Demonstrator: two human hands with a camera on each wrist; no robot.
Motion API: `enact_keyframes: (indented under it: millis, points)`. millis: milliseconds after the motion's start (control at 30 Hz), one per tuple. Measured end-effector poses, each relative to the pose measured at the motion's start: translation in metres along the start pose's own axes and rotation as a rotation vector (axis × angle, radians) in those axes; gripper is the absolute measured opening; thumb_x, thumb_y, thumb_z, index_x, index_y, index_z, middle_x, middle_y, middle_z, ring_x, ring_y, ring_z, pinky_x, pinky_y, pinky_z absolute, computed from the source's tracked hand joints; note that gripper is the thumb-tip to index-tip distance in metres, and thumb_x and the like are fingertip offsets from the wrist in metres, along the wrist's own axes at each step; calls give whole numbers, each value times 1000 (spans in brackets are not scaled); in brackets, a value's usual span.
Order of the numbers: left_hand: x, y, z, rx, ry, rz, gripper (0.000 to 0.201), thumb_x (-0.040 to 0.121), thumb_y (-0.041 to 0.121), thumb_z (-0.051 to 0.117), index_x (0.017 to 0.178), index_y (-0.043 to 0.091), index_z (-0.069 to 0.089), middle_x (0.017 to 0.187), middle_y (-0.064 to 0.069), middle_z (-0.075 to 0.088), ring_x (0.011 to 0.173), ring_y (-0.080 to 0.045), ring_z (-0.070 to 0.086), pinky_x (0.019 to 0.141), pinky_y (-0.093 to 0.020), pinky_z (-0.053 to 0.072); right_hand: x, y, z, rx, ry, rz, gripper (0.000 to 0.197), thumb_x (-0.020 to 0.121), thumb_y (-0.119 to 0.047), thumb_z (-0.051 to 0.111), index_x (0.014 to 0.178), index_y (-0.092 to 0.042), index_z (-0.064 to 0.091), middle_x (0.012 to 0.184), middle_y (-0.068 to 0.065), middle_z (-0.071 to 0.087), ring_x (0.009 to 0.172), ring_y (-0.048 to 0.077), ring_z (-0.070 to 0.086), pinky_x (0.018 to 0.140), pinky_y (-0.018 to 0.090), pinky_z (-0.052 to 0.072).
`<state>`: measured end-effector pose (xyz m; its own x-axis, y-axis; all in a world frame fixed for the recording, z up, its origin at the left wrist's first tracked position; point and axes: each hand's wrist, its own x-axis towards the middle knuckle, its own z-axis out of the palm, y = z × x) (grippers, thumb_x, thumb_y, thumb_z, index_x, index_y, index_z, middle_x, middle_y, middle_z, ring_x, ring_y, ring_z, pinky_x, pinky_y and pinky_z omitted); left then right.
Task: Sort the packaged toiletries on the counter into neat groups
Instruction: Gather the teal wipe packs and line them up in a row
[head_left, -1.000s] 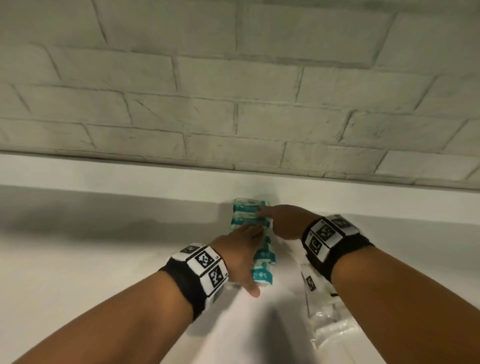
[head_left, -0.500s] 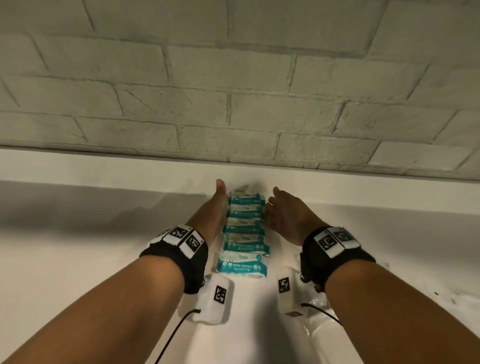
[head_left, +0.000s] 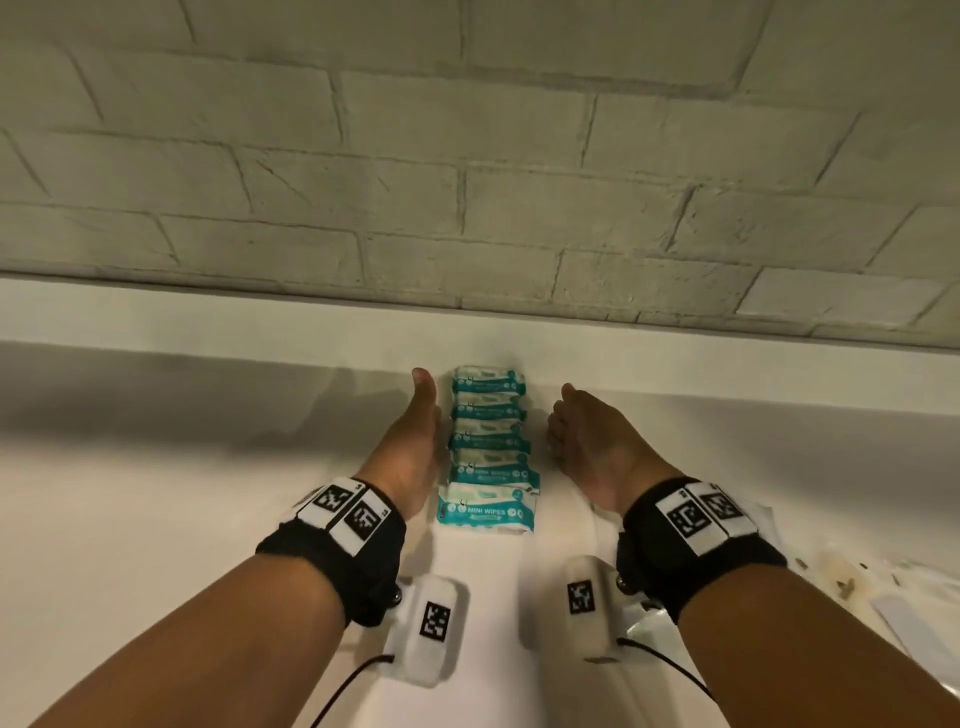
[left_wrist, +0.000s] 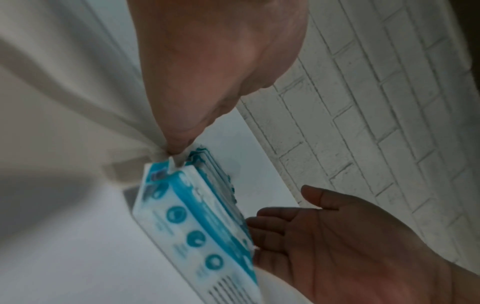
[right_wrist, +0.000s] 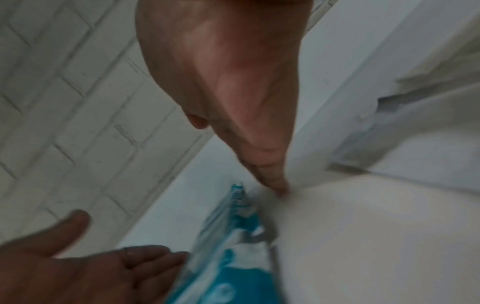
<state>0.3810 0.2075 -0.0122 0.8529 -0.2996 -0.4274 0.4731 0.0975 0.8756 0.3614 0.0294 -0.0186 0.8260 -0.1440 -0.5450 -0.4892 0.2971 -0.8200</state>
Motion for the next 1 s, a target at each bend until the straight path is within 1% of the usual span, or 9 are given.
enact_keyframes:
  millis: [100, 200, 333, 433, 533, 633, 733, 867, 1000]
  points:
    - [-7, -10, -3, -27, 6, 27, 73, 94, 64, 14, 124, 7, 48, 95, -6, 67, 75, -8, 72, 79, -28, 47, -17, 2, 6, 25, 65, 67, 25, 99, -42, 40, 106, -21, 53, 103, -2, 53, 96, 16, 54, 85, 30, 40]
    - [-18, -20, -4, -49, -50, 28, 72, 92, 67, 10, 105, 21, 63, 96, -5, 76, 85, -11, 73, 69, -25, 55, -45, 7, 17, 4, 26, 103, 57, 101, -40, 35, 149, -12, 24, 144, 8, 45, 132, 23, 44, 112, 40, 28]
    - [-25, -26, -2, -55, -128, 35, 83, 90, 70, 8, 121, 16, 62, 115, -13, 70, 103, -24, 69, 77, -31, 59, -66, 16, 33, 52, -54, 14, 31, 104, -28, 31, 103, -15, 59, 80, 3, 67, 83, 20, 65, 74, 35, 51]
    - [-24, -23, -1, -54, -111, 31, 83, 88, 73, 10, 121, 17, 62, 115, -12, 70, 103, -23, 69, 85, -35, 56, -69, 17, 35, 28, -46, -37, 35, 104, -28, 30, 98, -9, 60, 87, 6, 67, 84, 21, 65, 73, 34, 52]
    - [-28, -21, -3, -54, -74, 36, 76, 89, 72, 10, 106, 20, 64, 102, -6, 75, 89, -16, 73, 75, -32, 54, -76, 15, 29, 36, -92, -13, 32, 103, -24, 38, 127, -9, 52, 102, 3, 65, 86, 8, 62, 64, 26, 52]
    - [-36, -23, -3, -74, -79, 44, 67, 93, 67, 7, 92, 25, 60, 74, 6, 75, 71, -4, 72, 78, -31, 45, -76, 23, 19, -705, -217, -112, 47, 85, -12, 67, 129, -15, 50, 121, 1, 64, 97, 13, 65, 79, 27, 54]
    - [-40, -26, -3, -74, -81, 51, 65, 94, 66, 7, 89, 26, 59, 69, 10, 74, 65, -1, 71, 79, -31, 43, -70, 32, 19, -1478, -87, -216, 94, 79, -20, 71, 151, -18, 12, 142, 6, 45, 104, 21, 61, 78, 26, 49]
    - [-39, -27, -2, -47, -81, 57, 69, 91, 69, 8, 94, 27, 63, 85, 5, 76, 82, -7, 73, 82, -31, 50, -57, 43, 24, -1509, -6, -340, 75, 87, -20, 55, 149, -12, 14, 131, 12, 54, 100, 27, 64, 76, 33, 50]
    - [-34, -31, -4, -13, -146, 33, 72, 94, 66, 10, 114, 25, 66, 115, -4, 71, 105, -17, 68, 95, -35, 48, -52, 51, 26, -1528, 56, -353, 69, 87, -26, 53, 148, -16, 21, 149, 8, 37, 111, 29, 61, 89, 37, 51]
